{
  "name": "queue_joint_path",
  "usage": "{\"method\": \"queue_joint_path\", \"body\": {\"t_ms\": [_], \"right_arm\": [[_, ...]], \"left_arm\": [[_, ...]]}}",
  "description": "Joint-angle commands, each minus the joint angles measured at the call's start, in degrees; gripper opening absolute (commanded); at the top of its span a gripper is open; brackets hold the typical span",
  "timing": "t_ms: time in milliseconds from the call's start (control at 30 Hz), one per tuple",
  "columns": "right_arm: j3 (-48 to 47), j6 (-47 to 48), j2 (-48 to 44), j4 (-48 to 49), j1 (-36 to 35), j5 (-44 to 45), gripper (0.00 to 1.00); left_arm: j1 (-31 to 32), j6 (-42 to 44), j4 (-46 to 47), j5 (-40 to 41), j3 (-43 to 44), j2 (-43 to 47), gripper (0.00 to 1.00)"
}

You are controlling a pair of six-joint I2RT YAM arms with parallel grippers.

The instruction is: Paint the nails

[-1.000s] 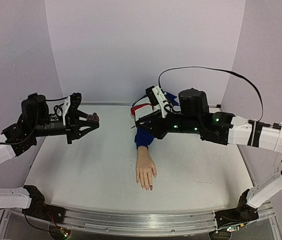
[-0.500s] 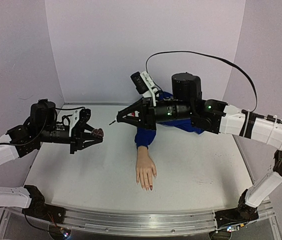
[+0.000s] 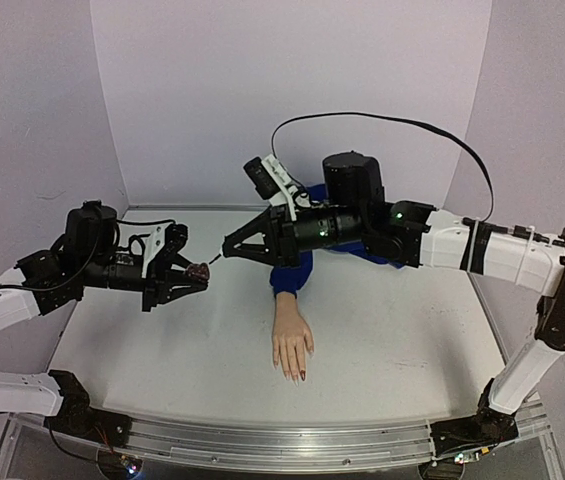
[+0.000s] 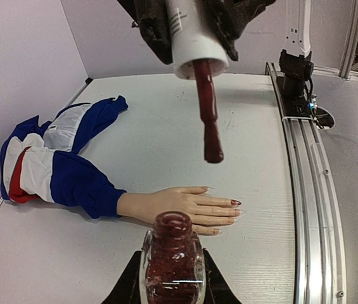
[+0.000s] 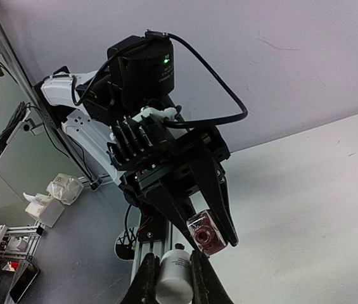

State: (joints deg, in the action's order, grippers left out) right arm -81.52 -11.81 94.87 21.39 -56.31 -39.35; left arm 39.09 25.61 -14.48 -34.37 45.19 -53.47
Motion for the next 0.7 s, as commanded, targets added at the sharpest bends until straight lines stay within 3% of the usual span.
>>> {"method": "queue_joint_path", "body": {"t_ms": [0, 667], "right_arm": [[-3.4, 0.0, 0.9, 2.4, -0.7, -0.6, 0.00], [-5.4, 1.7, 3.2, -0.9, -1.5, 3.0, 0.00]], "left_arm": [[0.5, 0.6, 0.9, -0.1, 2.3, -0.2, 0.00], [0.9, 0.6, 0.8, 0.1, 2.4, -0.1, 0.00]]}}
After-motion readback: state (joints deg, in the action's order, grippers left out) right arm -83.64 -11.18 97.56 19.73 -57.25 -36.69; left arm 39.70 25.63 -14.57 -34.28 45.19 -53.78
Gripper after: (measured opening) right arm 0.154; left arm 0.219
